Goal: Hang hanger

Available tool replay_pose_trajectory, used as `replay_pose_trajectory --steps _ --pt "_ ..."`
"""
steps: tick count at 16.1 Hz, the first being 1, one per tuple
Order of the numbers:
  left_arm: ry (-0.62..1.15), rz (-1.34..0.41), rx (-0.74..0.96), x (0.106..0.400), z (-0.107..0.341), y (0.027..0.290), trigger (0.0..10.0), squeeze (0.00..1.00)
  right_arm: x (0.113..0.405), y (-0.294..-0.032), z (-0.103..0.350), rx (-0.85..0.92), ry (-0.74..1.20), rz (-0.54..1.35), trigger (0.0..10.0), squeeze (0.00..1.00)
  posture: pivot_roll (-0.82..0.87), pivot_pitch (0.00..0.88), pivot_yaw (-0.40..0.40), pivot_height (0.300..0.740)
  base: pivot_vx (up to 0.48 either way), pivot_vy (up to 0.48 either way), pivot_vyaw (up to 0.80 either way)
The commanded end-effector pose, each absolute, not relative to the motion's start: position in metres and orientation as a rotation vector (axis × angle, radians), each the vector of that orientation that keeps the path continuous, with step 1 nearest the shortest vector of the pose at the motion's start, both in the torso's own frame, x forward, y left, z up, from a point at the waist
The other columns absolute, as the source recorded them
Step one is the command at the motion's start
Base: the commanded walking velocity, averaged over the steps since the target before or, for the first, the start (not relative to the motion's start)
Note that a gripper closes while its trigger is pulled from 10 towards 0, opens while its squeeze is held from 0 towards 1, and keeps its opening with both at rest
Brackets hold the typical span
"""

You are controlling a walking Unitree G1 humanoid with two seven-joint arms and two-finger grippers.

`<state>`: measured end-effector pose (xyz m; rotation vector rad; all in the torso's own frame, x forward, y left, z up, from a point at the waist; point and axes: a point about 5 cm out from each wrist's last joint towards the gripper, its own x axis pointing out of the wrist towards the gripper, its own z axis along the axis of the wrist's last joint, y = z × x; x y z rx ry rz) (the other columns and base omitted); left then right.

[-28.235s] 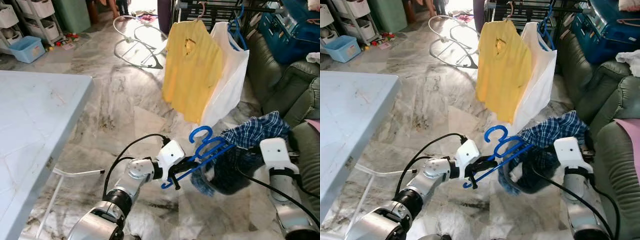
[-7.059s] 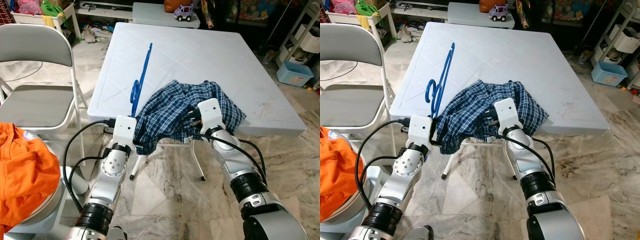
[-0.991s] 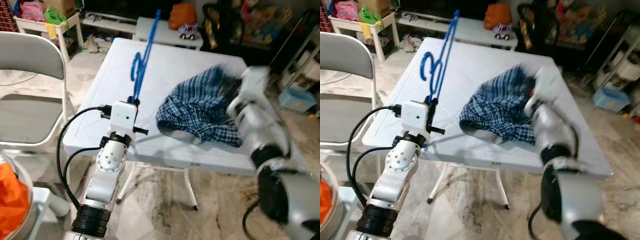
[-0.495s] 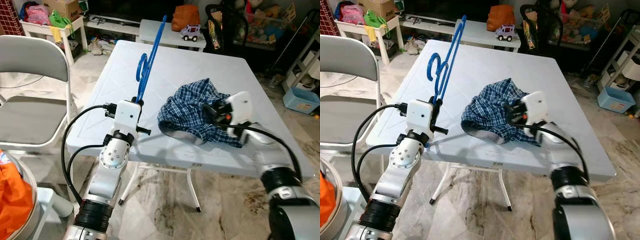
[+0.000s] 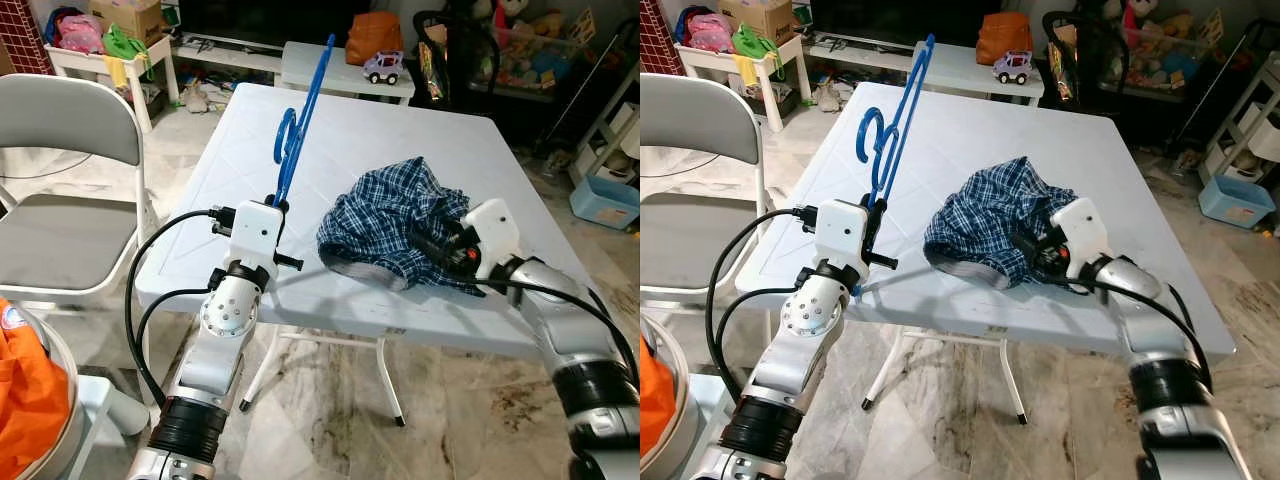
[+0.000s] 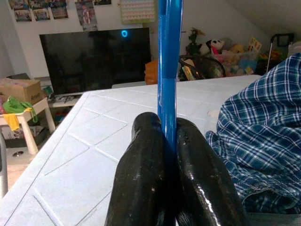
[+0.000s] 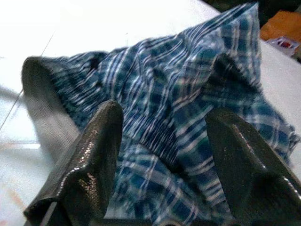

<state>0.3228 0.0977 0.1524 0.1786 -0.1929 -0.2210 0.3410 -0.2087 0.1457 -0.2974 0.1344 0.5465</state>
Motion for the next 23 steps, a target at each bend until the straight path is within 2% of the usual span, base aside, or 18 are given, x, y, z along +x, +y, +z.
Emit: replay_pose_trajectory --steps 1,3,5,10,12,17,20,23 --pt "-0.039 -0.227 0.188 0.317 0.119 0.102 10.0 0.00 0.339 -0.213 0.150 -0.310 0.145 0.555 10.0 1.00 0.27 0.057 -0.134 0.740 0.000 0.000 0.00" --pt "-0.039 -0.226 0.190 0.317 0.119 0.103 10.0 0.00 0.323 -0.206 0.131 -0.279 0.233 0.673 10.0 1.00 0.28 0.064 -0.136 0.740 0.000 0.000 0.00" --pt "-0.037 -0.224 0.190 0.316 0.119 0.104 10.0 0.00 0.319 -0.202 0.125 -0.207 0.263 0.733 10.0 1.00 0.28 0.067 -0.137 0.740 0.000 0.000 0.00" --pt "-0.030 -0.223 0.190 0.314 0.117 0.106 10.0 0.00 0.318 -0.194 0.098 0.035 0.353 0.744 10.0 1.00 0.29 0.077 -0.147 0.740 0.000 0.000 0.00" --pt "-0.024 -0.217 0.191 0.312 0.116 0.108 10.0 0.00 0.319 -0.183 0.080 0.126 0.395 0.752 10.0 1.00 0.30 0.084 -0.148 0.740 0.000 0.000 0.00" --pt "-0.018 -0.211 0.201 0.310 0.115 0.113 10.0 0.00 0.349 -0.161 0.091 0.233 0.336 0.630 10.0 1.00 0.33 0.092 -0.144 0.740 0.000 0.000 0.00" --pt "-0.015 -0.208 0.201 0.308 0.115 0.113 10.0 0.00 0.371 -0.144 0.105 0.174 0.286 0.472 10.0 1.00 0.34 0.093 -0.145 0.740 0.000 0.000 0.00" --pt "-0.011 -0.206 0.200 0.307 0.115 0.113 10.0 0.00 0.386 -0.147 0.122 0.183 0.211 0.248 10.0 1.00 0.35 0.095 -0.146 0.740 0.000 0.000 0.00"
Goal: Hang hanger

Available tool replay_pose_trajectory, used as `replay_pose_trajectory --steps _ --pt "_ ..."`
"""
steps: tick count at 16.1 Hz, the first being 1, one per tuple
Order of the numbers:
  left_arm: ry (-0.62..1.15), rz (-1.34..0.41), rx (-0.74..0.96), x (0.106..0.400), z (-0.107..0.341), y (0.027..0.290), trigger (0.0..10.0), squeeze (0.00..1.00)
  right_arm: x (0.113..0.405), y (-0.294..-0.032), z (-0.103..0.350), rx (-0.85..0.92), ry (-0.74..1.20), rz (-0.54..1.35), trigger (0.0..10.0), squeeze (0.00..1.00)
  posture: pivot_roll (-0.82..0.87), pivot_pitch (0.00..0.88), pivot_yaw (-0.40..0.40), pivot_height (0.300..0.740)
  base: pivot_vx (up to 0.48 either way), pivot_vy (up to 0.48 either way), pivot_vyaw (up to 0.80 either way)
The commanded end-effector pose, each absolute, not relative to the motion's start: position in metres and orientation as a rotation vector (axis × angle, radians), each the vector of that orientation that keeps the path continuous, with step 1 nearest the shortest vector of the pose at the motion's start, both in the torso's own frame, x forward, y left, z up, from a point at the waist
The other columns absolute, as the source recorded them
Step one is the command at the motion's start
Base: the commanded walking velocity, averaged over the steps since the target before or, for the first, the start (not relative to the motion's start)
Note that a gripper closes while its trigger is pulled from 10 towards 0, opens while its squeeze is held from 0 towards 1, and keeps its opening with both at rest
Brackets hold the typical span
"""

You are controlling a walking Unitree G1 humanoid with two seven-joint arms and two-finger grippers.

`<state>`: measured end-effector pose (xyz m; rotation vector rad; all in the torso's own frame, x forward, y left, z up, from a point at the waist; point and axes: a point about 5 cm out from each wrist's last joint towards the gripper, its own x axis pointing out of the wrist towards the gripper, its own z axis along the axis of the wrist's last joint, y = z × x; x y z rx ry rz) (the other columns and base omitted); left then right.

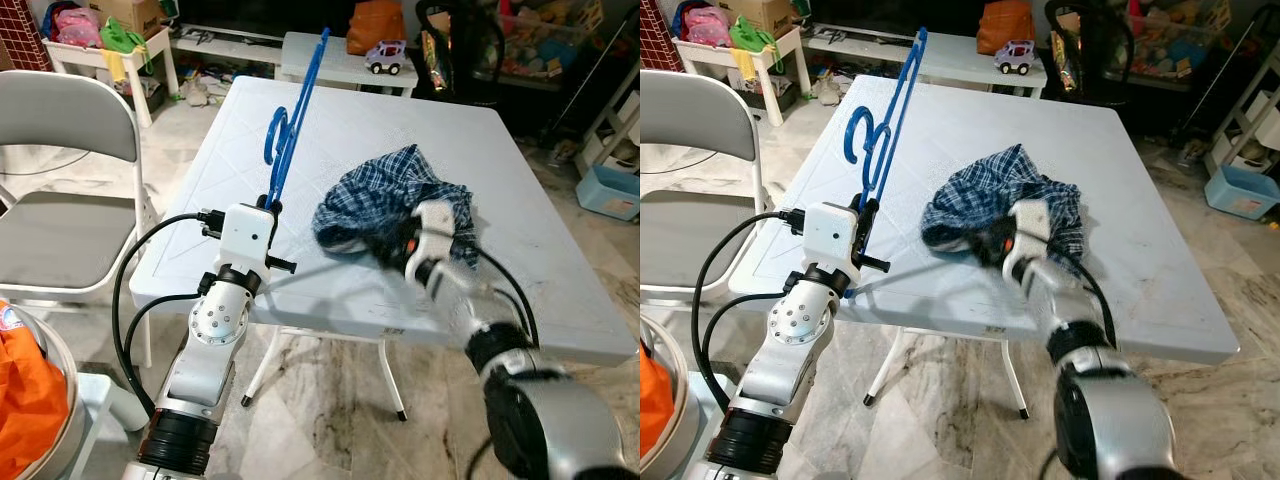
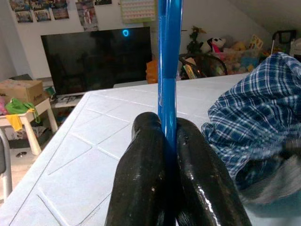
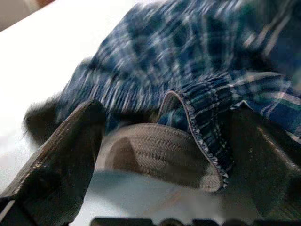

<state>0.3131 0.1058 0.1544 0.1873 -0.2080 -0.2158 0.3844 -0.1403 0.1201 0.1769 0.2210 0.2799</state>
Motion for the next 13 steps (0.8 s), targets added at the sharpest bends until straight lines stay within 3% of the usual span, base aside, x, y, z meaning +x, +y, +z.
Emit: replay_pose_trajectory --steps 1,4,6,8,9,10,13 --pt "-0.011 -0.205 0.201 0.307 0.115 0.113 10.0 0.00 0.392 -0.152 0.135 0.165 0.149 0.135 10.0 0.96 0.35 0.096 -0.146 0.740 0.000 0.000 0.00" --pt "-0.009 -0.201 0.205 0.305 0.115 0.114 10.0 0.00 0.402 -0.164 0.167 0.172 -0.009 -0.021 10.0 0.84 0.36 0.102 -0.147 0.740 0.000 0.000 0.00" --pt "-0.009 -0.197 0.208 0.305 0.115 0.114 10.0 0.00 0.403 -0.168 0.173 0.165 -0.042 -0.037 10.0 0.70 0.35 0.099 -0.147 0.740 0.000 0.000 0.00" --pt "-0.009 -0.200 0.207 0.306 0.115 0.112 10.0 0.00 0.401 -0.166 0.167 0.145 -0.020 0.019 10.0 0.24 0.34 0.096 -0.145 0.740 0.000 0.000 0.00" --pt "-0.009 -0.202 0.207 0.306 0.115 0.112 10.0 0.00 0.400 -0.165 0.162 0.144 -0.006 0.054 10.0 0.24 0.34 0.091 -0.144 0.740 0.000 0.000 0.00" --pt "-0.014 -0.218 0.204 0.308 0.116 0.108 10.0 0.00 0.389 -0.166 0.142 0.044 0.027 0.189 10.0 0.00 0.31 0.081 -0.133 0.740 0.000 0.000 0.00" --pt "-0.013 -0.271 0.203 0.314 0.114 0.100 10.0 0.00 0.368 -0.193 0.131 -0.053 -0.035 0.228 10.0 0.00 0.24 0.055 -0.105 0.740 0.000 0.000 0.00"
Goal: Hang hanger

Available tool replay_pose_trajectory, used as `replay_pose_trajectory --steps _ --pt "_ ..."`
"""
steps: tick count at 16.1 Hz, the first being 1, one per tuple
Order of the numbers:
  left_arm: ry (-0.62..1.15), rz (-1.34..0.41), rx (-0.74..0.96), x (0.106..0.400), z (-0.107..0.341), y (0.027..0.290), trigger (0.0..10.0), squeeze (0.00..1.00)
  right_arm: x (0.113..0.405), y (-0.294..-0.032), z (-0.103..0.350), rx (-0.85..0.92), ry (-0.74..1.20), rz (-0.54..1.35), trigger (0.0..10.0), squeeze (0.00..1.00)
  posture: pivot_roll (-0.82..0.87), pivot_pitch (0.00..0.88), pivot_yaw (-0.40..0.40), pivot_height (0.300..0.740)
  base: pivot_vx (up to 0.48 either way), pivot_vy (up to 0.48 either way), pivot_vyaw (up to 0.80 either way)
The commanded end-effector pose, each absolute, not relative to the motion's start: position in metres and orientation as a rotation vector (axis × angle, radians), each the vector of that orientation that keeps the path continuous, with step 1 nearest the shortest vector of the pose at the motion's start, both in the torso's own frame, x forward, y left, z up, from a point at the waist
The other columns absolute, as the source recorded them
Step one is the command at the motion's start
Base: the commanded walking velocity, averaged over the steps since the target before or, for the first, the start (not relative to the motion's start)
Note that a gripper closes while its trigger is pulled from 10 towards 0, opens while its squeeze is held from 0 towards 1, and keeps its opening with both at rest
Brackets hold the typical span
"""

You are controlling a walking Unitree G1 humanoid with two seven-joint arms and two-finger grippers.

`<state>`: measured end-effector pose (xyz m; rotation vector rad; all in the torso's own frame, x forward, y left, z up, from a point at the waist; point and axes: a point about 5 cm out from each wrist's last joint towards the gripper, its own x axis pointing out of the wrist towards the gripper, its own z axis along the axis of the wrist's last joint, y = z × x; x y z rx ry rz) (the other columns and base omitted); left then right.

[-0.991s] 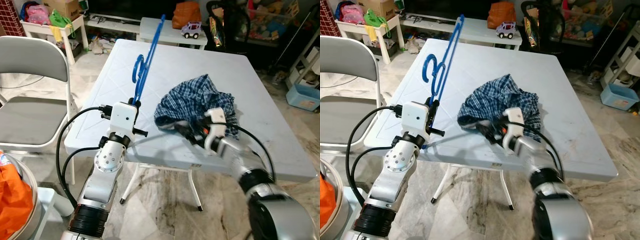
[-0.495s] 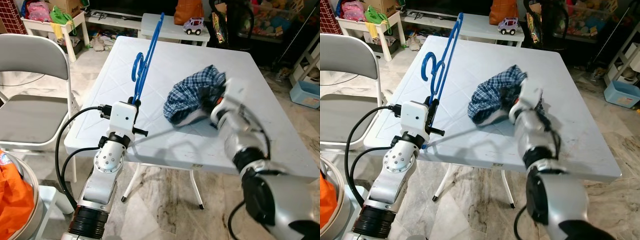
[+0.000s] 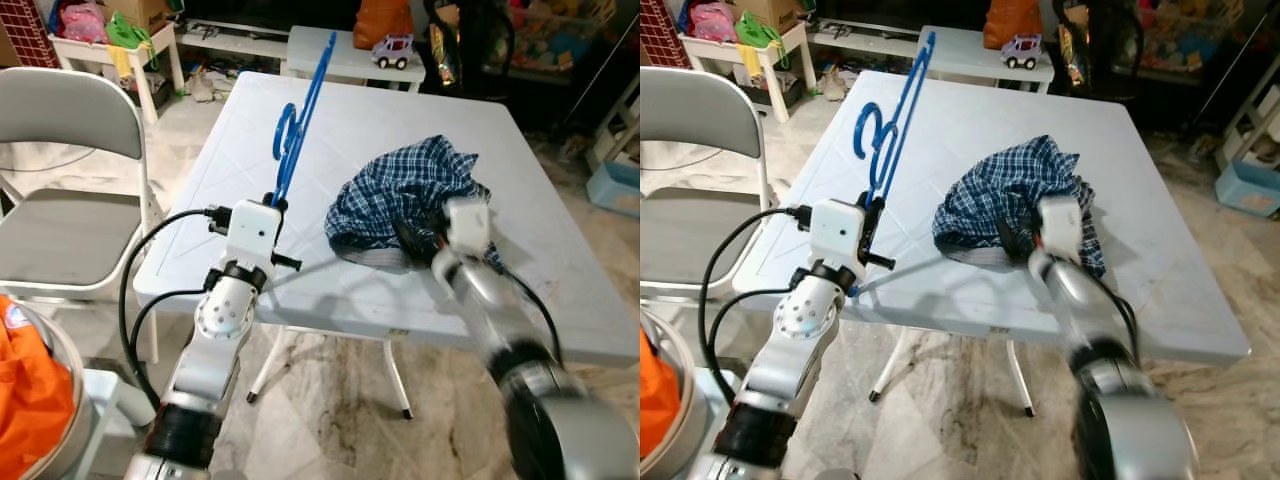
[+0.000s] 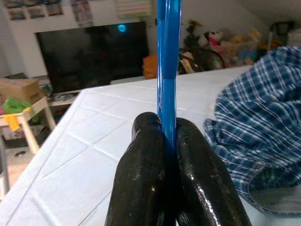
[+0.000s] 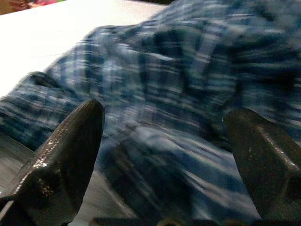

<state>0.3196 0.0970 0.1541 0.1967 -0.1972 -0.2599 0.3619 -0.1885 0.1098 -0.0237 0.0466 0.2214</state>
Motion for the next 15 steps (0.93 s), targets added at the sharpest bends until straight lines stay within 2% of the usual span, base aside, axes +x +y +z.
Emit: replay_pose_trajectory --steps 1,2,3,5,7,9,10,13,14,15 --pt "-0.015 -0.308 0.213 0.317 0.111 0.095 10.0 0.00 0.357 -0.205 0.132 -0.081 -0.087 0.202 10.0 0.00 0.20 0.040 -0.087 0.740 0.000 0.000 0.00" --pt "-0.017 -0.333 0.220 0.317 0.109 0.092 10.0 0.00 0.349 -0.209 0.133 -0.090 -0.112 0.181 10.0 0.00 0.19 0.034 -0.079 0.740 0.000 0.000 0.00" --pt "-0.025 -0.391 0.229 0.315 0.106 0.085 10.0 0.00 0.330 -0.213 0.132 -0.113 -0.155 0.154 10.0 0.00 0.15 0.023 -0.058 0.740 0.000 0.000 0.00" --pt "-0.027 -0.423 0.240 0.316 0.105 0.078 10.0 0.00 0.315 -0.214 0.133 -0.130 -0.186 0.146 10.0 0.00 0.11 0.015 -0.034 0.740 0.000 0.000 0.00" --pt "-0.035 -0.455 0.246 0.317 0.105 0.076 10.0 0.00 0.285 -0.212 0.134 -0.149 -0.212 0.084 10.0 0.00 0.06 0.010 -0.014 0.740 0.000 0.000 0.00" --pt "-0.063 -0.451 0.275 0.321 0.105 0.078 10.0 0.00 0.255 -0.204 0.128 -0.140 -0.193 0.044 10.0 0.00 0.07 0.000 -0.026 0.740 0.000 0.000 0.00" --pt "-0.065 -0.412 0.234 0.327 0.114 0.083 10.0 0.00 0.244 -0.198 0.113 -0.113 -0.138 0.030 10.0 0.00 0.08 0.000 -0.046 0.740 0.000 0.000 0.00" --pt "-0.075 -0.337 0.199 0.338 0.138 0.093 10.0 0.00 0.238 -0.195 0.104 -0.096 -0.103 -0.013 10.0 0.00 0.13 0.000 -0.068 0.740 0.000 0.000 0.00" --pt "-0.154 -0.318 0.182 0.340 0.162 0.099 10.0 0.00 0.241 -0.190 0.102 -0.082 -0.095 -0.031 10.0 0.00 0.15 0.000 -0.084 0.740 0.000 0.000 0.00" --pt "-0.177 -0.313 0.181 0.340 0.168 0.100 10.0 0.00 0.242 -0.188 0.102 -0.087 -0.093 -0.033 10.0 0.00 0.16 0.000 -0.084 0.740 0.000 0.000 0.00"
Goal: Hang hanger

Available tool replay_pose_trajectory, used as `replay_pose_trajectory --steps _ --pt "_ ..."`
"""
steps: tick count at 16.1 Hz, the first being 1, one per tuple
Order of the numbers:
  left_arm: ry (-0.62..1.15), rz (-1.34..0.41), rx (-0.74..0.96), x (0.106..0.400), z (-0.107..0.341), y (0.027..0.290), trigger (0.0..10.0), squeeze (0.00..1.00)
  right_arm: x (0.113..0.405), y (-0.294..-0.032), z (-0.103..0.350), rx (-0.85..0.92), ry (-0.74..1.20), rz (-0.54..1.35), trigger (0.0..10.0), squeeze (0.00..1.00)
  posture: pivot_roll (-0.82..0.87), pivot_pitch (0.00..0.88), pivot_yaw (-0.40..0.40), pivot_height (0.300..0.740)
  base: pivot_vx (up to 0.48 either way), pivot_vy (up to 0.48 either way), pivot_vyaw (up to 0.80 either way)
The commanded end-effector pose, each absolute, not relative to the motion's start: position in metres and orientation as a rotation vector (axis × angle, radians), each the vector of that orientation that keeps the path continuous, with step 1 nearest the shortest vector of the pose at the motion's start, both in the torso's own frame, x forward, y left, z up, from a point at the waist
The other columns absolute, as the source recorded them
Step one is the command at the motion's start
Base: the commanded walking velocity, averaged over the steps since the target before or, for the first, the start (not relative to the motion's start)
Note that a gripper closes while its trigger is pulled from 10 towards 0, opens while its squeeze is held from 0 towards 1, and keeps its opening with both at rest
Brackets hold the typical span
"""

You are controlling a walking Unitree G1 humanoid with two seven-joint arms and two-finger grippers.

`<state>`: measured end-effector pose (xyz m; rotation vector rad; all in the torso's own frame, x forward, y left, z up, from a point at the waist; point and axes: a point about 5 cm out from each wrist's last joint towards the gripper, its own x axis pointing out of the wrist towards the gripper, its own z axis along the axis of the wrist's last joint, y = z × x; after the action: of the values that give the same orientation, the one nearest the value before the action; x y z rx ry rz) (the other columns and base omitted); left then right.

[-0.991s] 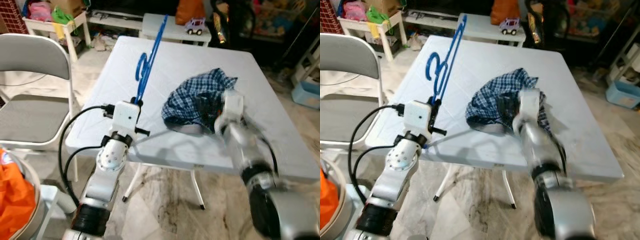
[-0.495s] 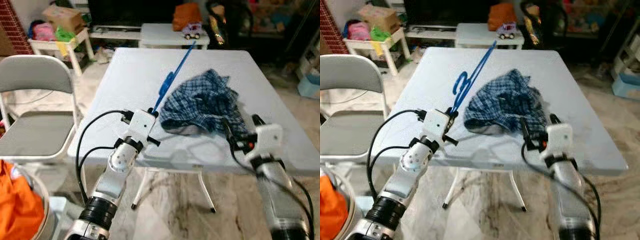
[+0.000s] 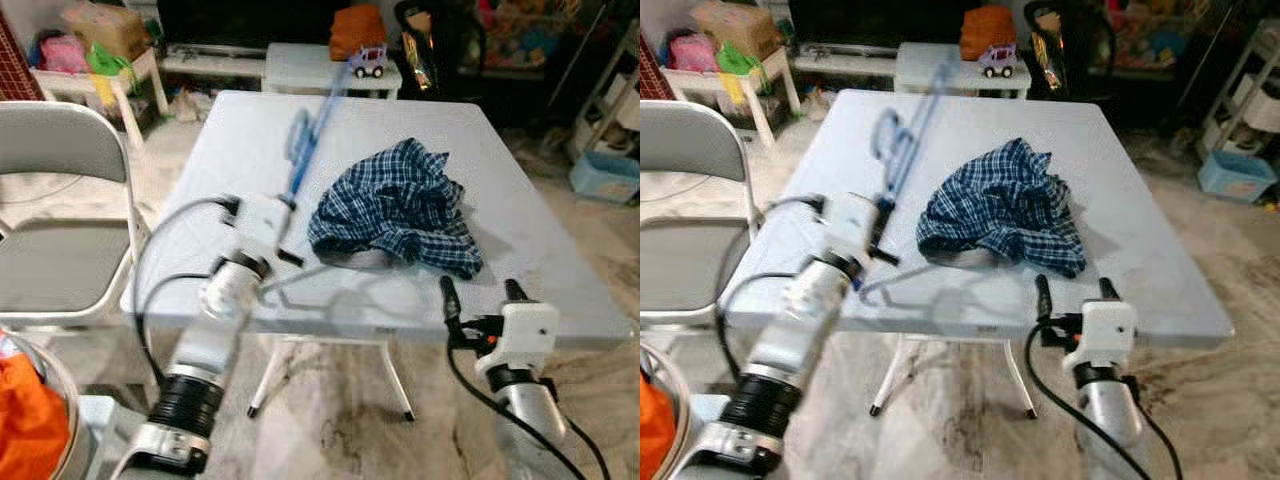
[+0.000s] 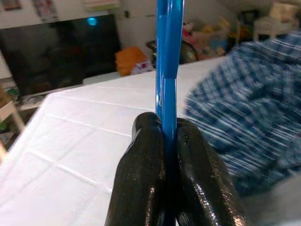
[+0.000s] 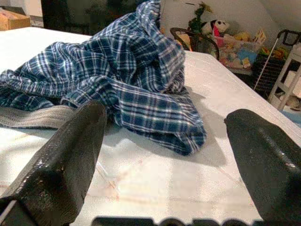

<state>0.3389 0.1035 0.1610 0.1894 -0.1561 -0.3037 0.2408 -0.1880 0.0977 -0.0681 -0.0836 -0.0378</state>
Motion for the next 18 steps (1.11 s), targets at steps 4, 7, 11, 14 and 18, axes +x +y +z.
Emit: replay_pose_trajectory --steps 4,7,11,14,18 --pt "-0.128 -0.354 0.244 0.321 0.146 0.120 10.0 0.00 0.243 -0.183 0.111 -0.004 -0.133 -0.111 10.0 0.00 0.19 0.000 -0.095 0.740 0.000 0.000 0.00" --pt "-0.085 -0.345 0.303 0.314 0.128 0.122 10.0 0.00 0.243 -0.187 0.112 0.049 -0.147 -0.205 10.0 0.00 0.20 0.000 -0.082 0.740 0.000 0.000 0.00" --pt "-0.142 -0.352 0.313 0.324 0.145 0.118 10.0 0.00 0.246 -0.176 0.107 0.063 -0.133 -0.202 10.0 0.00 0.20 0.000 -0.052 0.740 0.000 0.000 0.00" --pt "-0.204 -0.384 0.284 0.330 0.160 0.104 10.0 0.00 0.249 -0.178 0.107 0.065 -0.143 -0.220 10.0 0.00 0.19 0.000 -0.045 0.740 0.000 0.000 0.00" --pt "-0.202 -0.371 0.275 0.328 0.157 0.098 10.0 0.00 0.249 -0.180 0.109 0.076 -0.150 -0.236 10.0 0.00 0.18 0.000 -0.062 0.740 0.000 0.000 0.00"
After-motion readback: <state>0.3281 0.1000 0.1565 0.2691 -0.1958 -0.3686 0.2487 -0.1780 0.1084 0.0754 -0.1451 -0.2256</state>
